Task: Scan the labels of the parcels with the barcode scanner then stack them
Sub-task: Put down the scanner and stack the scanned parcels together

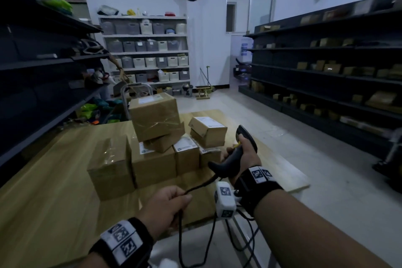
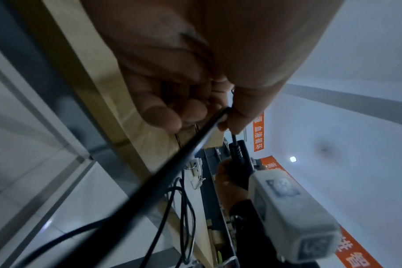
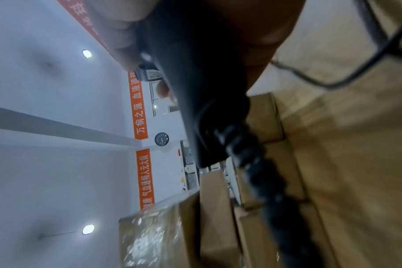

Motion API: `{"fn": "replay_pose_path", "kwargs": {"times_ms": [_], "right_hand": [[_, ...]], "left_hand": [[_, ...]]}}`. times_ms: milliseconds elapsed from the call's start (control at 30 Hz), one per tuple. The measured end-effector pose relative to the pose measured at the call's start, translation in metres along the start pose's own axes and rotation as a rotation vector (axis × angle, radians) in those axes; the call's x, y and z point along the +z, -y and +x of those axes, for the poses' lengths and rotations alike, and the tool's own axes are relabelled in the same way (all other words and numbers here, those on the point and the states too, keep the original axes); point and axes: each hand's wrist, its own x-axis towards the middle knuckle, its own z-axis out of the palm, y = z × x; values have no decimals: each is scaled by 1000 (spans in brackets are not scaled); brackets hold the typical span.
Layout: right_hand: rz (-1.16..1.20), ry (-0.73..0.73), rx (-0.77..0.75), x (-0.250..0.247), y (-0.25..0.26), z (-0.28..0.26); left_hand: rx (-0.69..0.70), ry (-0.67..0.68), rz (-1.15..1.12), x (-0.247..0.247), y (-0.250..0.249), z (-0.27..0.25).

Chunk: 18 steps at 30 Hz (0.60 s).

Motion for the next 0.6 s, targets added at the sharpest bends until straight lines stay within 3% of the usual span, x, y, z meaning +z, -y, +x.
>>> {"fn": "replay_pose_path", "kwargs": {"times_ms": [167, 367, 467, 600], "right_hand": [[-125, -84, -85, -38, 27, 18], [-484, -304, -245, -89, 55, 55], [-584, -304, -268, -97, 72, 53], [-708, -323, -257, -108, 87, 63]], "left_hand": [[5, -37, 23, 26, -17, 37], [0, -33, 215, 54, -33, 82], [67, -46, 367, 67, -34, 95], [43, -36, 447, 76, -33, 110]]}}
